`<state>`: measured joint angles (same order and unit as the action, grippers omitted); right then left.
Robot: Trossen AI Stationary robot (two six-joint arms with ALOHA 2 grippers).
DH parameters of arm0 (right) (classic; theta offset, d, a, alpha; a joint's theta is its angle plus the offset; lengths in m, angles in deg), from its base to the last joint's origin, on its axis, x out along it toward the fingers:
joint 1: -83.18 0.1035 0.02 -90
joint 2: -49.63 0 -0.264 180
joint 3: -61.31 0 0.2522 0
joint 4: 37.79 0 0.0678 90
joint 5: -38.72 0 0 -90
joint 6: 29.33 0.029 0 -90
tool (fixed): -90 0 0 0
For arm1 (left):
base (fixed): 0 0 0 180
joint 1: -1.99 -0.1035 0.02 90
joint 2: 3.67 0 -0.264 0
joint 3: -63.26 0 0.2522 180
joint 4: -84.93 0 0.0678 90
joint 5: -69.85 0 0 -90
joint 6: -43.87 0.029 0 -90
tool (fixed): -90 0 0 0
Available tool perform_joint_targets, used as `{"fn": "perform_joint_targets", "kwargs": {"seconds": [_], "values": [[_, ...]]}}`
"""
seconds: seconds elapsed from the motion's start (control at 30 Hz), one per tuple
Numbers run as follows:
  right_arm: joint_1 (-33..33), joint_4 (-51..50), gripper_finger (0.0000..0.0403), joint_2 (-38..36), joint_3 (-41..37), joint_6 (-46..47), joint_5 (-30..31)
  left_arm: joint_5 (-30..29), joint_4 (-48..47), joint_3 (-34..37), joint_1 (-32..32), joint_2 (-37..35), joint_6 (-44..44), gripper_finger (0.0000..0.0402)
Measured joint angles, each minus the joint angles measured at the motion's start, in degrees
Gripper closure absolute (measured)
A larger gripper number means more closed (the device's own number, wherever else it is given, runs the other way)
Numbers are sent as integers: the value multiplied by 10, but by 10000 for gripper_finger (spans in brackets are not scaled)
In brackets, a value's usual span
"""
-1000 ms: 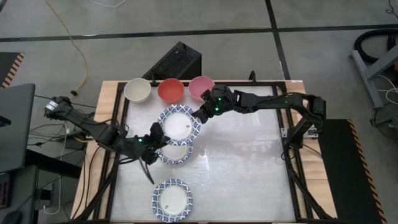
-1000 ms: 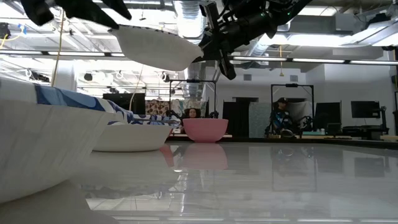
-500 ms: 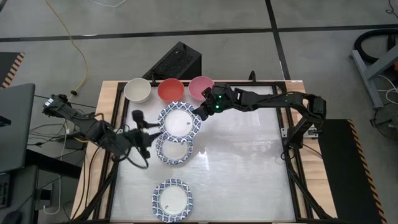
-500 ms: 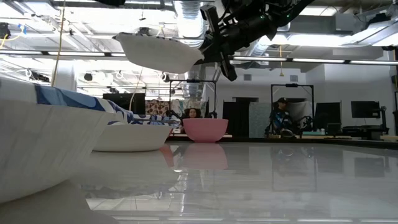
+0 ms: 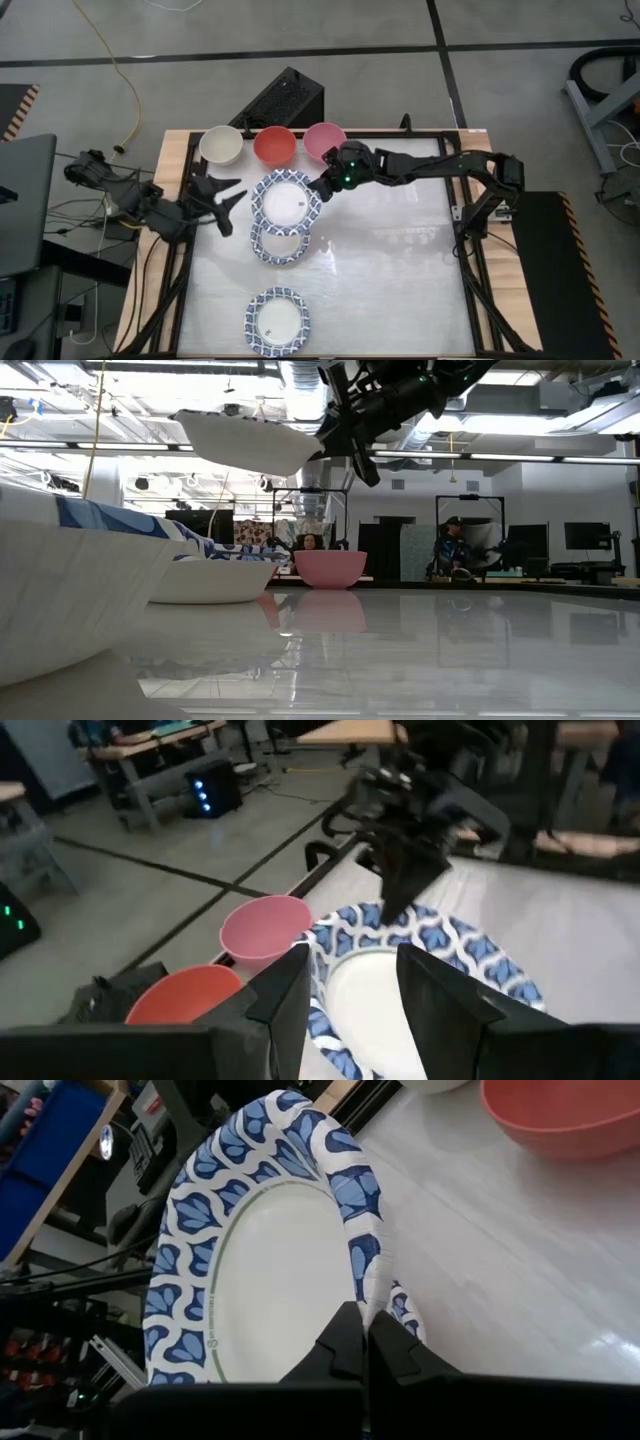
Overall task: Nest bowls inside each other by size order
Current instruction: Stack the white patterned bowl on top of the white patterned bowl
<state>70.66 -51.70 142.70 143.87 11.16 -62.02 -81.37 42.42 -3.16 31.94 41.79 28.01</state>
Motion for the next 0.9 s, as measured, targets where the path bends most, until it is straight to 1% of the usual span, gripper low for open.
{"fn": "perform_joint_targets", "kwargs": {"seconds": [0.13,0.27,0.37,0.5,0.57,0.7,0.9], "values": [[6,2,394,0,0,0,4,-4,0,0,0,-19,-49,260],[11,2,394,0,0,0,4,40,0,0,0,-37,-56,260],[16,2,394,0,0,1,4,58,0,0,0,-47,-66,260],[23,13,394,18,1,15,5,83,-2,0,0,-57,-74,260],[23,42,394,37,1,27,4,93,-3,0,0,-59,-74,260],[24,88,394,57,0,48,2,95,-8,0,0,-62,-74,260],[23,84,394,56,1,55,-13,95,-19,0,0,-62,-75,260]]}}
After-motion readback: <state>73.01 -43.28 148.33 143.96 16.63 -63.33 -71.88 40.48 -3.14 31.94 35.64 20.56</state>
